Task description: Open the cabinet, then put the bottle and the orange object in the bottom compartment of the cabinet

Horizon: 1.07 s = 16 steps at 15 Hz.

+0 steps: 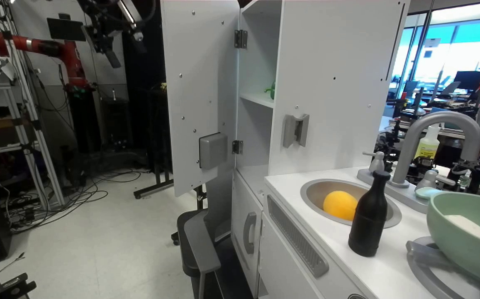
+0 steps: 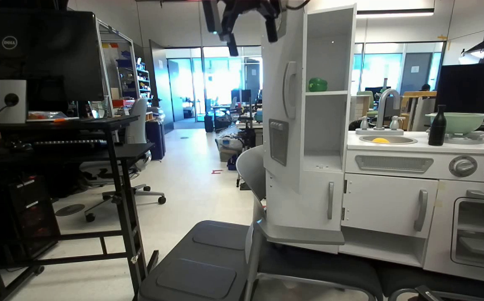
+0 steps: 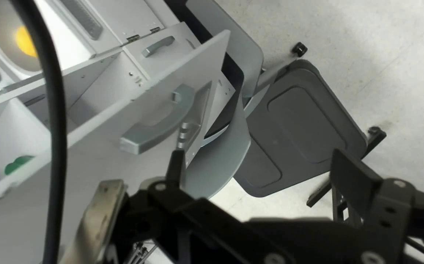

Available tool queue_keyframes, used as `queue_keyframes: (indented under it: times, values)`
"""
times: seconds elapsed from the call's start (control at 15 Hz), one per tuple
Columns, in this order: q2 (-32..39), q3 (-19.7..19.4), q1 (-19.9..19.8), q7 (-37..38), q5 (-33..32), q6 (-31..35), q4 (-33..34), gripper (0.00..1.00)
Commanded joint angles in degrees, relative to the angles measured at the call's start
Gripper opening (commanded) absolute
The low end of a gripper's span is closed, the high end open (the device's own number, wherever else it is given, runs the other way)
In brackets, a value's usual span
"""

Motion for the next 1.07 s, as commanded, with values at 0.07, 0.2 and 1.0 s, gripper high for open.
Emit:
queue_keyframes:
  times: [0.07,0.2,1.0]
  values:
    - [-12.74,1.26,-2.72,-15.20,1.98,-7.07,-6.37,1.00]
    - [-17.84,1.56,-4.07,-21.17,2.83,-9.18,-9.14,1.00]
    - [-27.31,-5.98,-18.70,-22.60,4.93,-4.30,-20.17,1.00]
